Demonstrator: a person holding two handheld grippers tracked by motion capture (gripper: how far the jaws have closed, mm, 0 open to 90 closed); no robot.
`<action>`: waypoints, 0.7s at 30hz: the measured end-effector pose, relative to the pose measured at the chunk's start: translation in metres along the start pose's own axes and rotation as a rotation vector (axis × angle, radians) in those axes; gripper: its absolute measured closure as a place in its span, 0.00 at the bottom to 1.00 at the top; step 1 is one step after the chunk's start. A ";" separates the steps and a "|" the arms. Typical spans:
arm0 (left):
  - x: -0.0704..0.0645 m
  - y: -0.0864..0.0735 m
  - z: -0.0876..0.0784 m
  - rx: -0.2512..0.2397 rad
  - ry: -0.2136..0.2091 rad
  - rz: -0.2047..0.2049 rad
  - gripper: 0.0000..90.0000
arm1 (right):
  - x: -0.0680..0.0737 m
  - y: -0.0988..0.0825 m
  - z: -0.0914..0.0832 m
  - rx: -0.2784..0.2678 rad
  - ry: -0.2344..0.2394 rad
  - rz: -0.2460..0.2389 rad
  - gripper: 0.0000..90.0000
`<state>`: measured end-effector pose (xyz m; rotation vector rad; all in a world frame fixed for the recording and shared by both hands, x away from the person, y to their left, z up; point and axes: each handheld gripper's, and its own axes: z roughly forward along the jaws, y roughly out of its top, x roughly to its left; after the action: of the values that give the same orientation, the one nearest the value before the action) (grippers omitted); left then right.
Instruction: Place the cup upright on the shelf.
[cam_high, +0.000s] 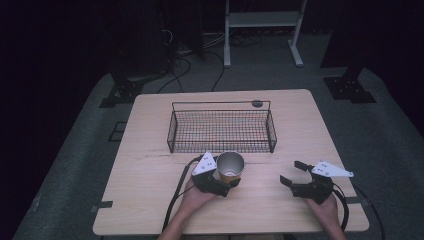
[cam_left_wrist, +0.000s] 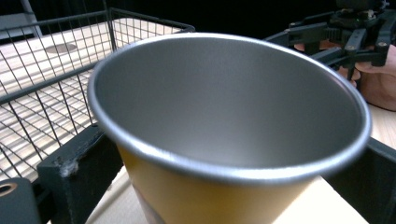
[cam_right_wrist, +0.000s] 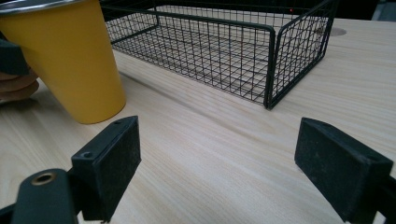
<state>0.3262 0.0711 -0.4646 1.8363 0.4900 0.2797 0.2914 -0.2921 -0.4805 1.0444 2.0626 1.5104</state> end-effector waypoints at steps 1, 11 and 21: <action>0.000 0.000 0.000 0.000 0.000 0.000 0.02 | 0.000 0.000 0.000 0.000 0.000 0.000 0.15; 0.000 0.001 0.003 -0.009 -0.014 0.000 0.11 | 0.000 0.000 0.000 0.002 0.001 0.001 0.15; 0.000 0.002 0.001 -0.021 -0.021 -0.002 0.15 | 0.000 0.000 0.000 0.002 0.001 -0.002 0.15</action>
<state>0.3272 0.0695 -0.4632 1.8166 0.4727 0.2628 0.2916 -0.2919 -0.4806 1.0430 2.0660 1.5083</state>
